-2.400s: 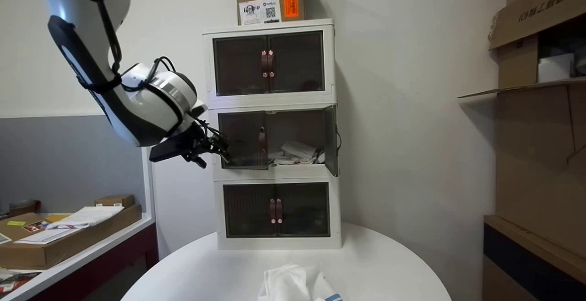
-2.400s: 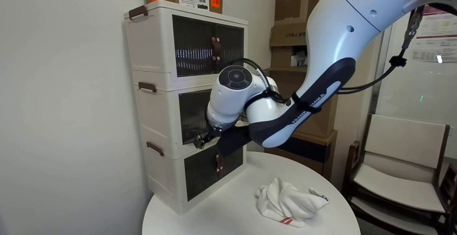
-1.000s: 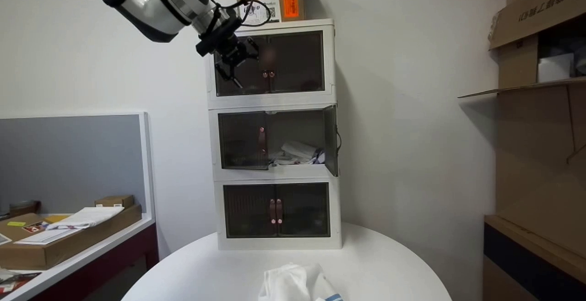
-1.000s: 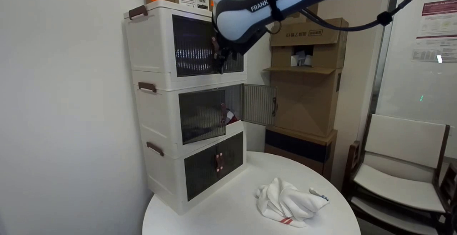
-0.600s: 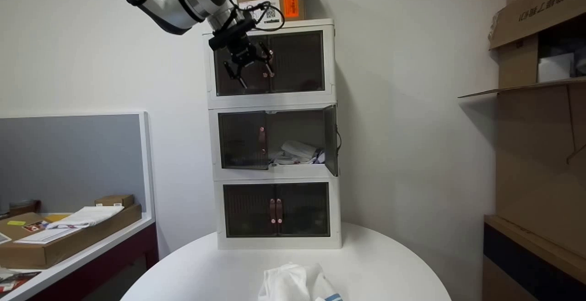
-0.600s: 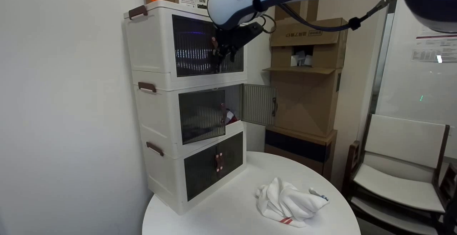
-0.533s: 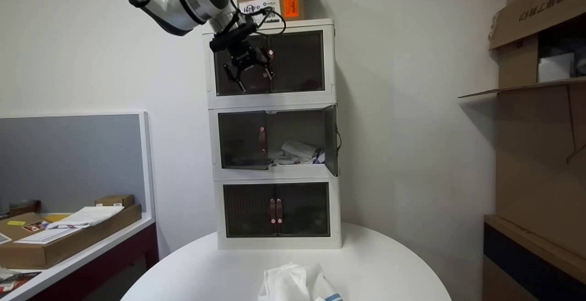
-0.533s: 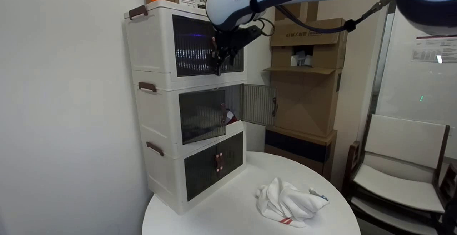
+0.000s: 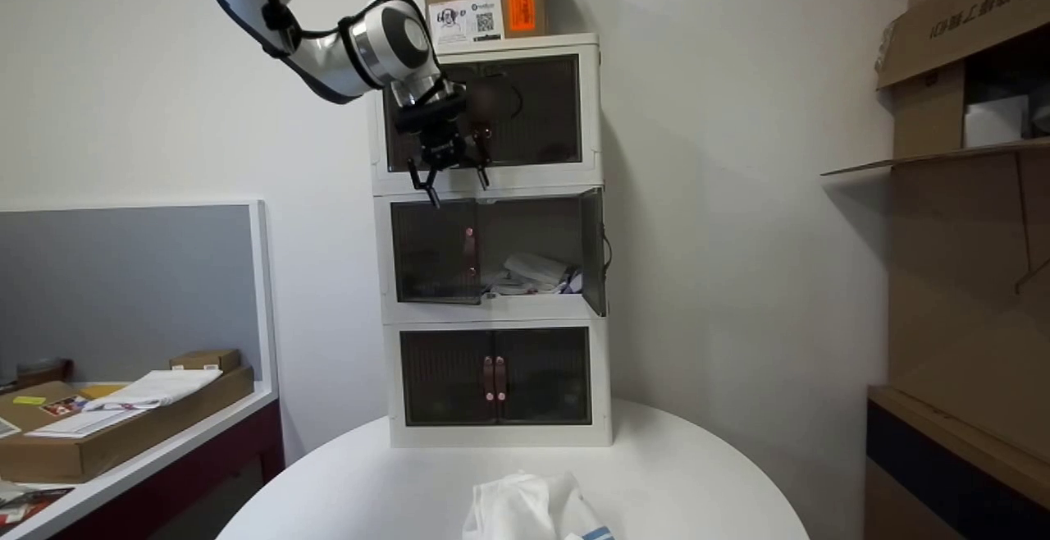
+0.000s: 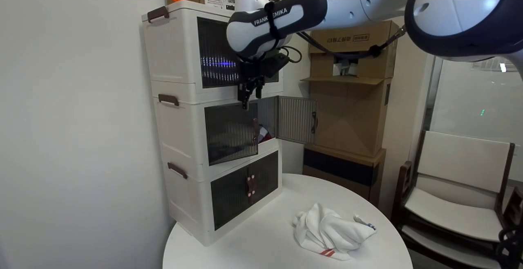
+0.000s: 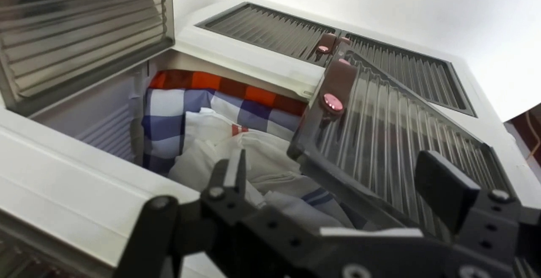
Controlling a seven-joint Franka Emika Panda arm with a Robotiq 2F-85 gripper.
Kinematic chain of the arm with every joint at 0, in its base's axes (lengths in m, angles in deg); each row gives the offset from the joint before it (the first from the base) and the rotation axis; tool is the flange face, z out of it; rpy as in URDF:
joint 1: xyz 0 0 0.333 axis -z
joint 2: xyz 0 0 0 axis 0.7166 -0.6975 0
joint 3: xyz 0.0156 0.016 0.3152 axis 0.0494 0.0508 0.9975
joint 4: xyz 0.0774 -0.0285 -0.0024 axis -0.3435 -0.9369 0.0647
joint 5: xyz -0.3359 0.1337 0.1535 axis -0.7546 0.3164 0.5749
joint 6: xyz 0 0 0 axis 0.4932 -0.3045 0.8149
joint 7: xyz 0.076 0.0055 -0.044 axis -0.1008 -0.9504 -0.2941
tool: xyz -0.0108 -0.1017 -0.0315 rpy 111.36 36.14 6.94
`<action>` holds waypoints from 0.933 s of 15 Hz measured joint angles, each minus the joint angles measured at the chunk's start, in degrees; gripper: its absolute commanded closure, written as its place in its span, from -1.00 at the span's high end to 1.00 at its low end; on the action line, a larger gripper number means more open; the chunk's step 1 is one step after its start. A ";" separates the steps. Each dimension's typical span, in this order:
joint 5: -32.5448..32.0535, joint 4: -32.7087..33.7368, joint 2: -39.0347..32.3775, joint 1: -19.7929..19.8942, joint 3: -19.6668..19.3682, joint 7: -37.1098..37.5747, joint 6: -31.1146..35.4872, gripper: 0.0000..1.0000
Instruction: Open the left door on the middle cabinet
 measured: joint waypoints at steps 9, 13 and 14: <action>3.98 -3.69 -1.90 0.20 2.07 -9.49 8.05 1.00; 4.75 -7.27 -0.39 -0.80 2.70 -7.04 7.79 1.00; 4.74 -8.21 0.32 -1.27 2.72 -5.75 7.75 1.00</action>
